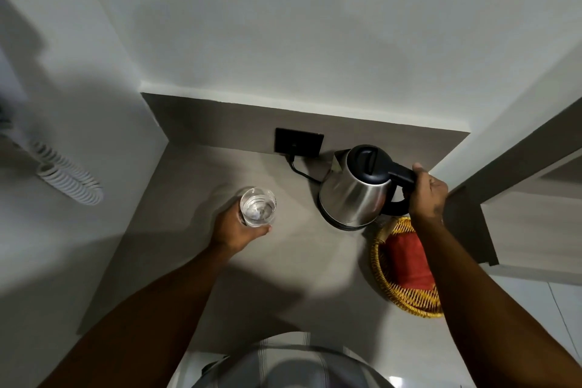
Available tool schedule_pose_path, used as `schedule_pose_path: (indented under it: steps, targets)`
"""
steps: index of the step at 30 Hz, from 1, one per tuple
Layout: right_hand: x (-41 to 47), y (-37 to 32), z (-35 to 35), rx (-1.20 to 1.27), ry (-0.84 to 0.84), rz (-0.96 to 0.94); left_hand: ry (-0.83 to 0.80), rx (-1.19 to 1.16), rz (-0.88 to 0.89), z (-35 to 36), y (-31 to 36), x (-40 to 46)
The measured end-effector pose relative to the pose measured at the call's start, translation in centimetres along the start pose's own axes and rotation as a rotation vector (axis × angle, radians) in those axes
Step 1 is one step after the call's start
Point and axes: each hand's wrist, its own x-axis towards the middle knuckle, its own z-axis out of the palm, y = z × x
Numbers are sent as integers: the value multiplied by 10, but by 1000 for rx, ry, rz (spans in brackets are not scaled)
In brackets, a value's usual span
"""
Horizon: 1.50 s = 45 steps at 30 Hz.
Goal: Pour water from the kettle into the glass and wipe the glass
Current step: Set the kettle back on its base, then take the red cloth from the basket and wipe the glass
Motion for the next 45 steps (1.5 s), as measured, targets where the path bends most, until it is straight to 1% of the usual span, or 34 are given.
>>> schedule_pose_path:
  steps: [2, 4, 6, 8, 9, 11, 13, 15, 17, 20, 23, 27, 32, 35, 37, 39, 41, 43, 45]
  targets:
    - [-7, 1, -5, -16, -32, -55, -2, -2, 11, 0, 1, 0]
    - [-15, 5, -11, -14, -35, -61, -12, -18, 11, -1, 3, 0]
    - [-27, 16, -21, -59, 36, -16, -41, -33, 17, -2, 5, -1]
    - [-41, 34, -33, -234, 105, -26, -63, -46, 44, -4, 6, -2]
    - [-49, 45, -39, -368, 85, -58, -53, -48, 59, -5, 6, -3]
    - [-65, 66, -49, -644, -10, -114, -7, -38, 86, -6, 5, -9]
    - [-79, 84, -54, -847, -96, -90, 12, 10, 93, -7, -2, -16]
    - [-89, 97, -60, -957, -169, -47, -10, 121, 76, 0, -9, -26]
    - [-94, 103, -58, -999, -230, -59, -4, 280, 83, 2, -18, -36]
    - [-95, 110, -61, -1044, -247, -48, -30, 580, 166, 13, -29, -46]
    - [-92, 114, -63, -1071, -268, -55, -31, 716, 188, 16, -37, -48]
    - [-93, 117, -63, -1080, -273, -64, -60, 778, 190, 19, -43, -47]
    - [-89, 118, -66, -1065, -234, -45, -72, 786, 196, 20, -43, -49]
    - [-84, 113, -71, -970, -232, -5, -77, 788, 191, 20, -40, -49]
    - [-86, 105, -74, -881, -193, -18, -85, 792, 184, 20, -38, -49]
    - [-92, 94, -74, -797, -127, -106, -84, 796, 186, 20, -38, -48]
    - [-103, 80, -70, -705, -73, -256, -75, 799, 192, 20, -37, -46]
    - [-120, 69, -57, -665, -116, -404, -73, 795, 185, 18, -39, -48]
    - [-138, 60, -38, -676, -245, -516, -63, 796, 196, 19, -41, -49]
